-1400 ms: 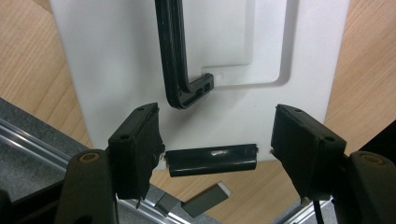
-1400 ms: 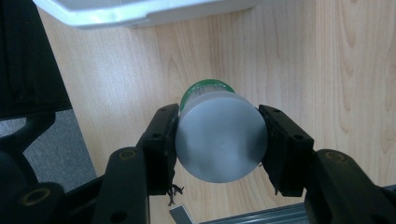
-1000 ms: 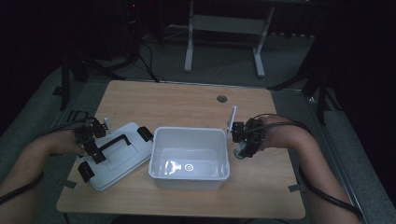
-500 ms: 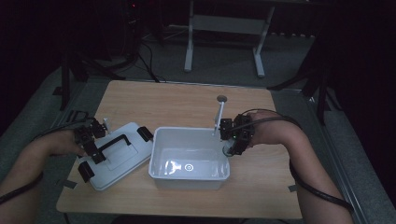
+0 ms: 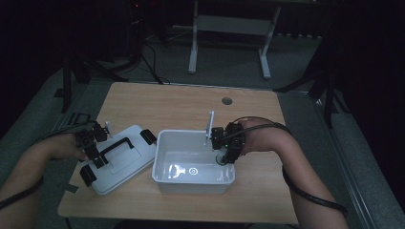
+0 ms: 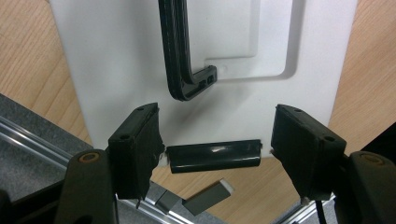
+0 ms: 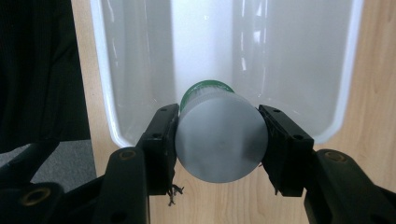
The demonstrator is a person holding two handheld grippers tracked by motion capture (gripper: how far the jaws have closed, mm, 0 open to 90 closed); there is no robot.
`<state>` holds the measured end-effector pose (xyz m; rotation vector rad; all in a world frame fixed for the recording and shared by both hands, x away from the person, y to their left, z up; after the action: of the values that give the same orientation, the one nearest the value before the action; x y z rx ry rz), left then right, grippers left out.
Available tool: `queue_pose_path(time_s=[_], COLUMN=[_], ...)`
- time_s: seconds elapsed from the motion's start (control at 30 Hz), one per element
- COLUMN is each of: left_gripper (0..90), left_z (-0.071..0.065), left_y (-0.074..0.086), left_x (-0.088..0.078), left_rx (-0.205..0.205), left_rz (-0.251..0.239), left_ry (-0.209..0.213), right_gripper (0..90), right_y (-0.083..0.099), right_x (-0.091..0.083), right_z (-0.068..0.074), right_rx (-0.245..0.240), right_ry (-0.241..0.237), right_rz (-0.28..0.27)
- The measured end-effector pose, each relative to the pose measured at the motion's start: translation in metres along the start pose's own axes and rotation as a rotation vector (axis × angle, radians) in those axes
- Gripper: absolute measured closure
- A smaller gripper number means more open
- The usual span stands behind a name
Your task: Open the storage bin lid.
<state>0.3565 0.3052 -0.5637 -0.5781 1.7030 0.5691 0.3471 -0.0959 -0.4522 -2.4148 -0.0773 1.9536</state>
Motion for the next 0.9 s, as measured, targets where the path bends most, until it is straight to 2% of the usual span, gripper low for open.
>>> queue_pose_path(time_s=[0.4, 0.57, 0.77, 0.9], left_gripper=[32.3, 32.3, 32.3, 32.3], left_z=[-0.001, 0.000, 0.001, 0.000], left_y=[-0.002, -0.001, 0.001, 0.001], left_x=[0.003, 0.003, 0.004, 0.005], left_rx=[0.001, -0.001, -0.003, 0.001], left_rz=[0.002, 0.005, 0.014, 0.009], left_ry=[0.000, -0.001, -0.001, 0.002], right_gripper=[50.1, 50.1, 50.1, 50.0], right_y=[-0.005, -0.006, -0.010, -0.012], right_x=[0.035, 0.051, 0.070, 0.081], right_z=[0.008, 0.014, 0.018, 0.019], right_rx=[0.000, -0.002, -0.039, -0.036], right_ry=[-0.038, -0.061, -0.070, -0.088], right_rz=[0.006, 0.026, 0.037, 0.038])
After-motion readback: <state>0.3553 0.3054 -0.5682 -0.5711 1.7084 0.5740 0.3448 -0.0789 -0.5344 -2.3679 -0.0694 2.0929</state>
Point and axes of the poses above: each handheld gripper's, and its own axes: x roughly forward along the jaws, y roughly out of its underside, z roughly to its left, the point moved 10 cm from there along x, roughly forward along the jaws, and after that the axes turned 6 degrees about y, right-handed, at the moved point
